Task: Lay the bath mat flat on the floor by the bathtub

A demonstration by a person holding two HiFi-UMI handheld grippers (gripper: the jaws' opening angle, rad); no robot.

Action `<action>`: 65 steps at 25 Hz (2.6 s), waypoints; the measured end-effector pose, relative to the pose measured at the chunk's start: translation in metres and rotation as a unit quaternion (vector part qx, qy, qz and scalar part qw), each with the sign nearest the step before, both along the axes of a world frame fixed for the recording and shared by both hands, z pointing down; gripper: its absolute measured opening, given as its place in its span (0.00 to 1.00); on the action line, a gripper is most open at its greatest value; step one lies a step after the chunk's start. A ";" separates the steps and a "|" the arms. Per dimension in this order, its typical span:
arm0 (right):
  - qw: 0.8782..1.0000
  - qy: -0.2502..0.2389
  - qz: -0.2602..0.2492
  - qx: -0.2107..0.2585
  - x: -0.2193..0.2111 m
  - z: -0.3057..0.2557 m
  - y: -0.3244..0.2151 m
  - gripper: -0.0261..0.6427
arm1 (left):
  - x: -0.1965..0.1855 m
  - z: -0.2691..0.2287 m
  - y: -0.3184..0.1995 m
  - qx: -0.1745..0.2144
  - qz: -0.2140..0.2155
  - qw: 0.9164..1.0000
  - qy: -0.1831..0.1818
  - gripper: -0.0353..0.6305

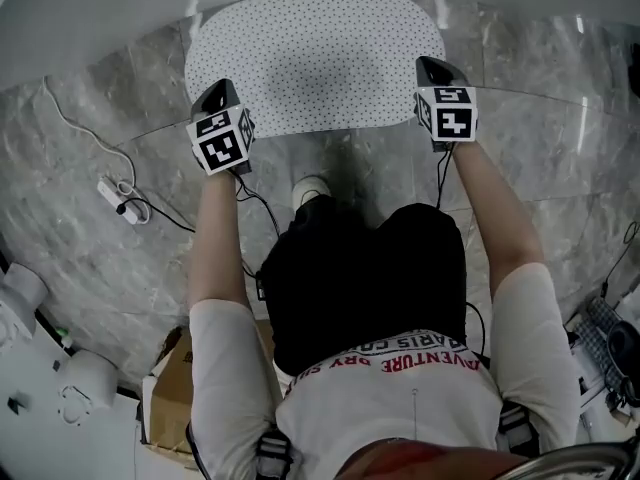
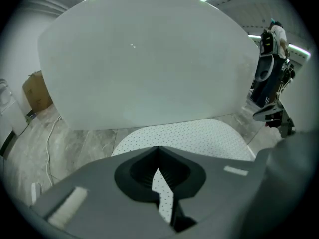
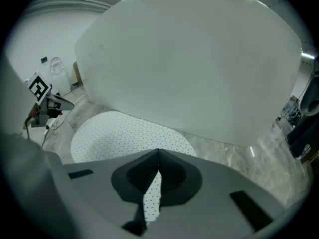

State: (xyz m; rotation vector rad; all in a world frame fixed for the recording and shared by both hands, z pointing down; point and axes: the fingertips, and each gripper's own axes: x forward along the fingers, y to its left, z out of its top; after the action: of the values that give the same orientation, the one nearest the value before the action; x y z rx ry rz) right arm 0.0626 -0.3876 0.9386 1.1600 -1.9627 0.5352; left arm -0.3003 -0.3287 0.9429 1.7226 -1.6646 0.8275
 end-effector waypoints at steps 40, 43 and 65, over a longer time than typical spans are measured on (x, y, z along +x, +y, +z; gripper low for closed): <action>0.916 -0.222 -0.111 0.317 -0.093 -0.868 0.113 0.05 | 0.107 -0.887 0.077 0.356 0.166 0.916 0.086 0.07; 0.909 -0.222 -0.110 0.335 -0.086 -0.887 0.119 0.05 | 0.109 -0.911 0.089 0.368 0.189 0.908 0.066 0.07; 0.901 -0.216 -0.119 0.355 -0.098 -0.904 0.136 0.05 | 0.089 -0.924 0.110 0.389 0.165 0.902 0.086 0.07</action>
State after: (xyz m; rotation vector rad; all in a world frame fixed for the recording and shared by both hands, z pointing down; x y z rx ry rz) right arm -0.0359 -0.2515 0.0345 1.2568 -2.7751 -0.0987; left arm -0.2109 -0.2185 0.0185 2.5805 -1.7190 0.0945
